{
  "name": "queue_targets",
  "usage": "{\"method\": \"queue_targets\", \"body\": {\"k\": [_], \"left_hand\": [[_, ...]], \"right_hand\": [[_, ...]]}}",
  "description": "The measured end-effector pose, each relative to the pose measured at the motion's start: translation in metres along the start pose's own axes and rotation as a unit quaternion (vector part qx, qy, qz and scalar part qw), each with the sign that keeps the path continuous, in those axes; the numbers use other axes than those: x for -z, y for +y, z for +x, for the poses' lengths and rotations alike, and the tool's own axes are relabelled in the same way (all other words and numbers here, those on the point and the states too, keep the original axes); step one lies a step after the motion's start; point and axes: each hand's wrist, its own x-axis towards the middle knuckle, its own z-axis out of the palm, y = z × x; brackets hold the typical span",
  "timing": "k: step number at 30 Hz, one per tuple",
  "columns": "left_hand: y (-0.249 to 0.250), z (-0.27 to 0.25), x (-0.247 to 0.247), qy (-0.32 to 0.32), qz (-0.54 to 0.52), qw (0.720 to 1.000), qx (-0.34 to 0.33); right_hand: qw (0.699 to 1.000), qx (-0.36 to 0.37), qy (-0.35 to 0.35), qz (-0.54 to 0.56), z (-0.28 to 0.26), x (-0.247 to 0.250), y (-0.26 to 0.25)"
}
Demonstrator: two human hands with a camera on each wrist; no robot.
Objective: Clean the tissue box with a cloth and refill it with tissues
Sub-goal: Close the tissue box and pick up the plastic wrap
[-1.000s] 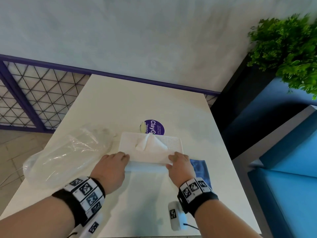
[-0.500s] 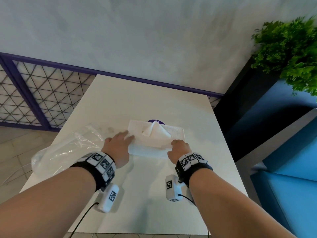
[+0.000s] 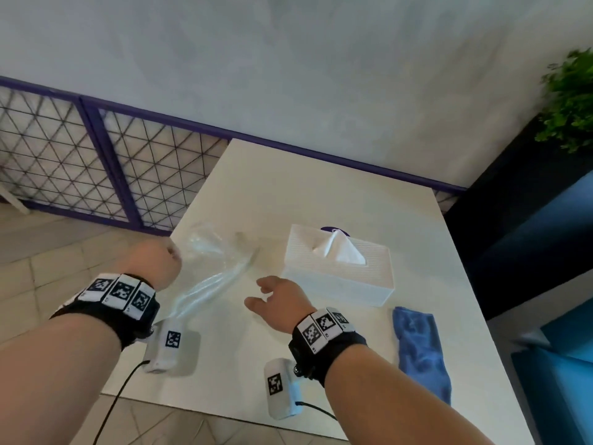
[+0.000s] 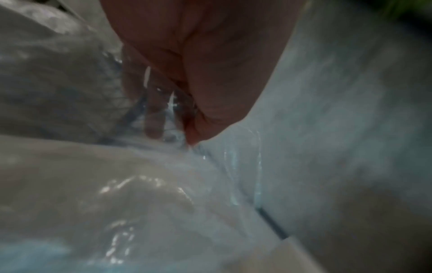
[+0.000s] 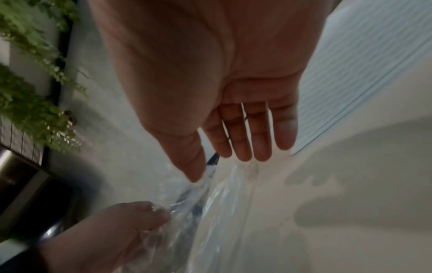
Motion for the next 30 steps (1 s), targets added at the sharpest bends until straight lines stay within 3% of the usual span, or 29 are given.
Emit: {"method": "queue_targets", "body": {"k": [2, 4, 7, 12, 14, 17, 18, 19, 21, 24, 27, 30], "left_hand": [[0.005, -0.015, 0.014, 0.063, -0.114, 0.991, 0.011], [0.013, -0.026, 0.025, 0.074, -0.225, 0.971, 0.02], [0.029, -0.035, 0.038, 0.054, -0.377, 0.925, 0.006], [0.049, -0.041, 0.044, -0.011, -0.461, 0.887, -0.035], [0.052, -0.044, 0.042, -0.069, -0.548, 0.833, -0.034], [0.054, -0.044, 0.037, -0.197, -0.702, 0.684, 0.011], [0.057, -0.045, 0.037, -0.227, -0.707, 0.67, 0.001], [0.061, -0.048, 0.036, -0.249, -0.693, 0.676, -0.022], [0.075, -0.053, 0.034, -0.249, -0.637, 0.727, -0.064], [0.098, -0.055, 0.028, -0.179, -0.598, 0.777, -0.078], [0.116, -0.057, 0.02, -0.151, -0.593, 0.788, -0.067], [0.136, -0.065, 0.012, -0.188, -0.63, 0.752, -0.05]], "right_hand": [[0.997, -0.018, 0.001, 0.081, 0.002, 0.002, -0.012], [0.986, -0.029, 0.013, 0.161, 0.005, 0.007, -0.027], [0.96, -0.041, 0.034, 0.273, 0.016, 0.016, -0.047], [0.914, -0.012, 0.109, 0.39, 0.022, 0.036, -0.054], [0.893, 0.005, 0.089, 0.441, 0.017, 0.047, -0.05], [0.871, 0.031, 0.042, 0.488, 0.004, 0.061, -0.038], [0.871, 0.035, 0.037, 0.489, 0.001, 0.065, -0.032], [0.873, 0.036, 0.035, 0.484, -0.004, 0.069, -0.027], [0.881, 0.036, 0.041, 0.471, -0.015, 0.078, -0.016], [0.905, 0.03, 0.07, 0.418, -0.032, 0.091, 0.002], [0.911, 0.013, 0.128, 0.393, -0.05, 0.103, 0.022], [0.905, 0.007, 0.161, 0.394, -0.066, 0.111, 0.039]]}}
